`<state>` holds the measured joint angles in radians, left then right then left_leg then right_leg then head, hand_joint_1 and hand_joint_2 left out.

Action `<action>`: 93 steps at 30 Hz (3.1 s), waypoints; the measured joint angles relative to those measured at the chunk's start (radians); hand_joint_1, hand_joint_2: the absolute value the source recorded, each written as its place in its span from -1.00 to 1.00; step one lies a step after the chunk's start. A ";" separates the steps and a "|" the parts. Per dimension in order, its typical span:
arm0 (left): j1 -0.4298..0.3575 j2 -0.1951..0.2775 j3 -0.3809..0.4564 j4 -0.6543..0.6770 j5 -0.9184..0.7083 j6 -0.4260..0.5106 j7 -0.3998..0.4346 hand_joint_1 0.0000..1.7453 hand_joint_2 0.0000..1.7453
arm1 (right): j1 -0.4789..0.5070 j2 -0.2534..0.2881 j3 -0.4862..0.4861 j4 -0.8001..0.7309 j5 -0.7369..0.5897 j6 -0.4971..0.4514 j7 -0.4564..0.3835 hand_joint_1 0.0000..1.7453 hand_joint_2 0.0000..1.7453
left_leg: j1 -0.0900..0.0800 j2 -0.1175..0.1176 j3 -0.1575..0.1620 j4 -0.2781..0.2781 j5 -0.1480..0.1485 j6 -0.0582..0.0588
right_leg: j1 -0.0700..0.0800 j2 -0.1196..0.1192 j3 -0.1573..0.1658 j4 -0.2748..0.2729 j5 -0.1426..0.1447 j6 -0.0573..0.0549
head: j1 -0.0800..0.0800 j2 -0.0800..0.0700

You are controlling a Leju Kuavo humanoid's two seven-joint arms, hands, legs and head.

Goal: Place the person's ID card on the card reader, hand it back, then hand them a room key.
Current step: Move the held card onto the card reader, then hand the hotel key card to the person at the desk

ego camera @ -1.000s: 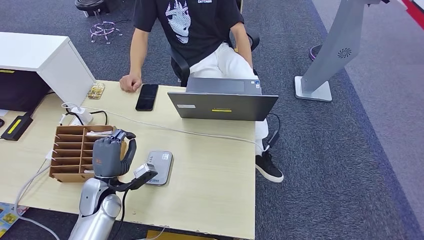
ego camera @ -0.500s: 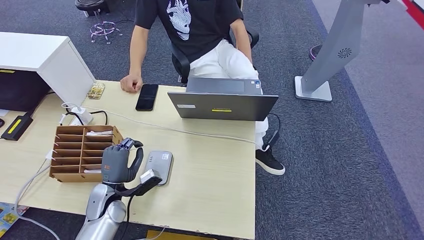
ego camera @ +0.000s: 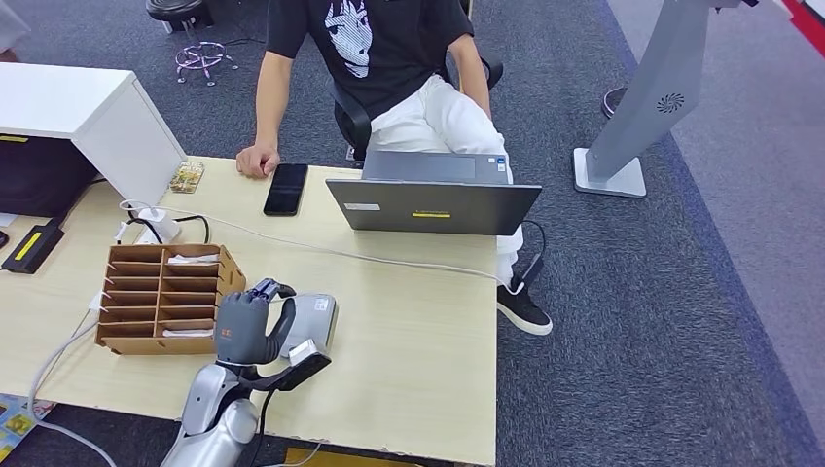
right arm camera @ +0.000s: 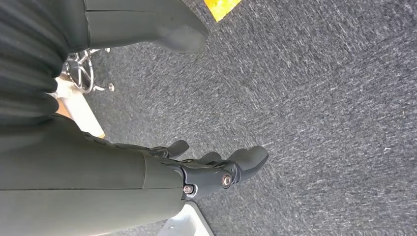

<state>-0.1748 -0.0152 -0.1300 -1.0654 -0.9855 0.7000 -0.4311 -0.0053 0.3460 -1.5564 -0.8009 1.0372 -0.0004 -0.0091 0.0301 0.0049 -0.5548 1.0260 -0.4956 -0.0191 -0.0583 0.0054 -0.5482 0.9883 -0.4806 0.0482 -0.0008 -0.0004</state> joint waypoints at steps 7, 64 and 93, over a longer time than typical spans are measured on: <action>0.002 0.002 0.000 0.000 0.001 0.000 0.000 1.00 1.00 | 0.000 0.000 0.000 -0.001 0.000 0.000 0.001 -1.00 1.00 | 0.000 0.000 0.000 0.000 0.000 0.000 | 0.000 0.000 0.000 0.000 0.000 0.000 | 0.000 0.000; 0.076 0.071 -0.024 0.085 0.061 -0.051 0.127 1.00 1.00 | -0.011 0.000 -0.001 0.061 -0.003 -0.068 -0.008 -1.00 1.00 | 0.000 0.000 0.001 0.000 0.000 0.000 | 0.000 0.000 0.003 0.000 0.000 0.000 | 0.000 0.000; 0.085 0.251 0.116 -0.325 0.081 -0.062 0.160 1.00 1.00 | -0.005 -0.005 -0.001 0.060 -0.020 -0.076 0.038 -1.00 1.00 | 0.001 -0.001 0.000 0.000 0.001 0.000 | 0.000 -0.001 0.000 0.001 0.000 0.000 | 0.000 0.000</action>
<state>-0.0901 0.2361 -0.0140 -1.3901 -0.9045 0.6385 -0.2715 -0.0105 0.3410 -1.5576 -0.7408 1.0173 -0.0759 0.0286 0.0308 0.0043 -0.5551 1.0256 -0.4945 -0.0193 -0.0579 0.0048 -0.5478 0.9889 -0.4808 0.0481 -0.0005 -0.0004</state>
